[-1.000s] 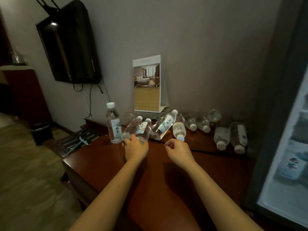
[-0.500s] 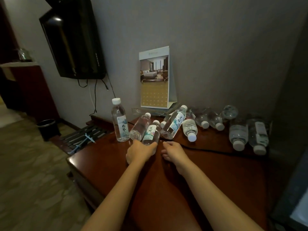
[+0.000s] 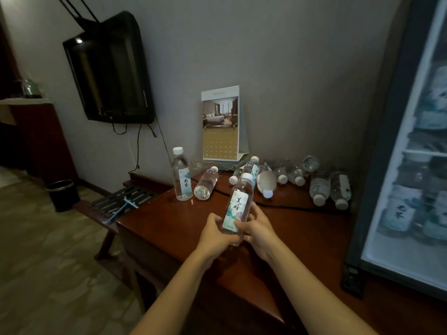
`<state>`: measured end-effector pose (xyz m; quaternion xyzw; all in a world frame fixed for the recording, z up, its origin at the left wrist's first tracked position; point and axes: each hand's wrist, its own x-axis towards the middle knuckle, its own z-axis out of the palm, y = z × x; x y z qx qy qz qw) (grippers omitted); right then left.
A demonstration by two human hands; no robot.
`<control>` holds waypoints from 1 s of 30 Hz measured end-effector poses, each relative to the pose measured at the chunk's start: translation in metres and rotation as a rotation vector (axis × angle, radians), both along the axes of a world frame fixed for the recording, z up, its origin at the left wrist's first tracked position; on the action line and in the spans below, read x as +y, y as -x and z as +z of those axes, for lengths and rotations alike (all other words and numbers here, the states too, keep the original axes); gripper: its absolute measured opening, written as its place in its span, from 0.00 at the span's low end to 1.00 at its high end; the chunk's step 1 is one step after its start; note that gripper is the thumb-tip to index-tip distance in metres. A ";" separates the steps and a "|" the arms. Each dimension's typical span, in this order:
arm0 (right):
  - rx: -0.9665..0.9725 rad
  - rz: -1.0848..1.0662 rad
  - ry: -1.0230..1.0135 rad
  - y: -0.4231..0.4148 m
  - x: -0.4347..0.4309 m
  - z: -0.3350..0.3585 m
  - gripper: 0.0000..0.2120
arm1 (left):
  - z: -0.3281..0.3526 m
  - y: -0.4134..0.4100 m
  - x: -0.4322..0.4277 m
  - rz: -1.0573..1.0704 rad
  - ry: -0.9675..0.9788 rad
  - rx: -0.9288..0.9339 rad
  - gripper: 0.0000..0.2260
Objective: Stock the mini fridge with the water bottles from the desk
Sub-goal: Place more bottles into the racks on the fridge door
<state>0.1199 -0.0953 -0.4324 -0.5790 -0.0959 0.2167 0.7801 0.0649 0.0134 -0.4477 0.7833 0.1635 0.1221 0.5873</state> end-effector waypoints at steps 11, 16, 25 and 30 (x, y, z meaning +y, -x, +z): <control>-0.240 -0.070 -0.118 0.041 -0.091 0.053 0.39 | 0.050 0.030 -0.075 -0.269 0.014 -0.345 0.39; -0.390 -0.153 -0.020 0.057 -0.136 0.077 0.41 | 0.068 0.039 -0.119 -0.413 0.034 -0.428 0.41; -0.610 -0.360 0.214 0.109 -0.236 0.128 0.40 | 0.104 0.049 -0.206 -0.638 0.103 -0.543 0.39; -0.713 -0.498 0.228 0.142 -0.288 0.156 0.40 | 0.133 0.060 -0.257 -0.724 0.059 -0.620 0.42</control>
